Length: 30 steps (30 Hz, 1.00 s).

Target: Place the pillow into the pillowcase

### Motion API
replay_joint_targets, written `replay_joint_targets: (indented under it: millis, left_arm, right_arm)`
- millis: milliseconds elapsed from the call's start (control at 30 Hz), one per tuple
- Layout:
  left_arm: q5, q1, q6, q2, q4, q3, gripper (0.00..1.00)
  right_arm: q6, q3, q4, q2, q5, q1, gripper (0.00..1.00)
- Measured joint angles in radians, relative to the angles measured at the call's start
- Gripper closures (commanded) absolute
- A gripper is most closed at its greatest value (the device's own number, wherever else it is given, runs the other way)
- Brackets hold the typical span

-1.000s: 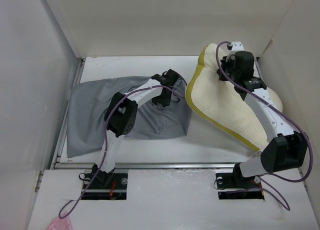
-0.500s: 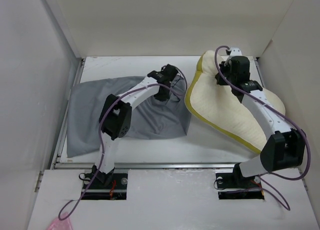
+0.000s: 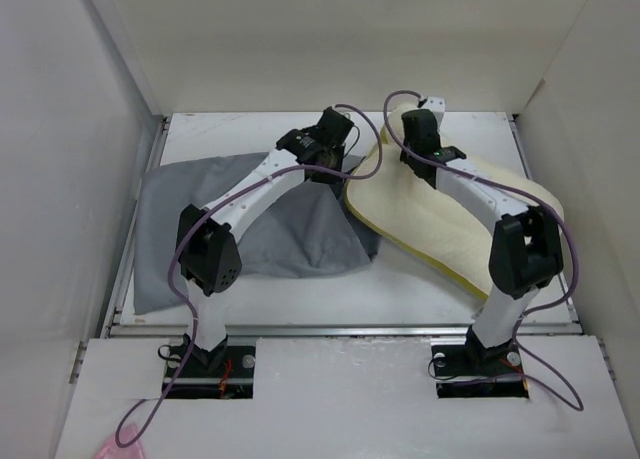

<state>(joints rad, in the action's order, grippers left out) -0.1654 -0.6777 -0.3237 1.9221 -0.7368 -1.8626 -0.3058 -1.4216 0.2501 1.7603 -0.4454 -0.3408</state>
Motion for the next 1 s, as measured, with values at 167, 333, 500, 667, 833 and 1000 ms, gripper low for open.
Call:
replay_joint_targets:
  millis: [167,333,500,667,833,1000]
  left_arm:
    - [0.017,0.0,0.008,0.0,-0.012,-0.024,1.0]
    - [0.023,0.008,0.007,0.0,-0.013,-0.034,1.0]
    - [0.032,0.011,0.005,0.0,-0.021,-0.059,1.0]
    - [0.031,0.019,-0.007,0.0,-0.018,-0.075,1.0]
    - [0.029,0.025,-0.025,0.0,-0.028,-0.073,1.0]
    - [0.019,0.027,-0.056,-0.011,-0.023,0.013,1.0]
  right_arm:
    - [-0.08,-0.061,0.006,0.072,-0.185,-0.119,1.0]
    - [-0.175,-0.103,0.06,0.115,-0.222,-0.184,1.0]
    - [-0.262,0.0,0.109,0.018,-0.259,-0.22,1.0]
    - [-0.337,0.095,0.138,-0.068,-0.249,-0.302,1.0]
    - [-0.374,0.109,0.112,-0.019,-0.234,-0.375,0.52]
    - [-0.34,0.108,0.117,0.011,-0.246,-0.402,0.0]
